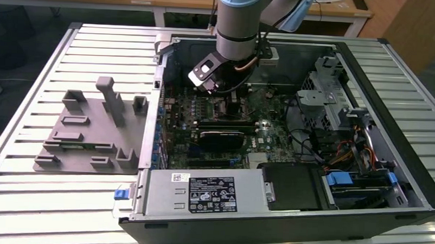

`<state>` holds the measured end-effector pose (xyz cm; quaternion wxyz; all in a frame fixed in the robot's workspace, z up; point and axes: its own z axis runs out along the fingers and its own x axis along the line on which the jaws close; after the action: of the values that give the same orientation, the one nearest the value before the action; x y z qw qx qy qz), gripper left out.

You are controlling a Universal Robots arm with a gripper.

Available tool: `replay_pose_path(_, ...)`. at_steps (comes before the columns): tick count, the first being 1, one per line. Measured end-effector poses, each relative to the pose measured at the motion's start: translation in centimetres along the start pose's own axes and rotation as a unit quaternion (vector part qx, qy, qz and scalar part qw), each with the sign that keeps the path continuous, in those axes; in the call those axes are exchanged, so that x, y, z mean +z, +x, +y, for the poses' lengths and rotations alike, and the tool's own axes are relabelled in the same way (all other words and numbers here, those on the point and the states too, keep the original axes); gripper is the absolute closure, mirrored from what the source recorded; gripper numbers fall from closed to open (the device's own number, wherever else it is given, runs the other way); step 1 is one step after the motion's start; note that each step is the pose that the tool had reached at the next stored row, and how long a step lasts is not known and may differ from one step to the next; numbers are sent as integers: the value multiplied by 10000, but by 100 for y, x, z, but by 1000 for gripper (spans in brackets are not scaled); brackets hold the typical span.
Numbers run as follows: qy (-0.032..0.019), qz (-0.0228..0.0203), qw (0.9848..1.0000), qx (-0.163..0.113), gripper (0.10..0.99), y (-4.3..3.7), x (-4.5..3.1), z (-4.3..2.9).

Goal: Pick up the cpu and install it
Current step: 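Place the cpu into insertion slot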

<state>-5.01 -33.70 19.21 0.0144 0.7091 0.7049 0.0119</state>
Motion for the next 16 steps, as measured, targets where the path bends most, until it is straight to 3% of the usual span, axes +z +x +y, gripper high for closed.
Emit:
replay_pose_path(13, 0, -3, 9999, 112, 529, 0, 5, -1)
replay_pose_path(15, 0, -4, 9999, 112, 353, 0, 5, -1)
replay_pose_path(16, 0, -1, 9999, 113, 353, 1, 4, -1)
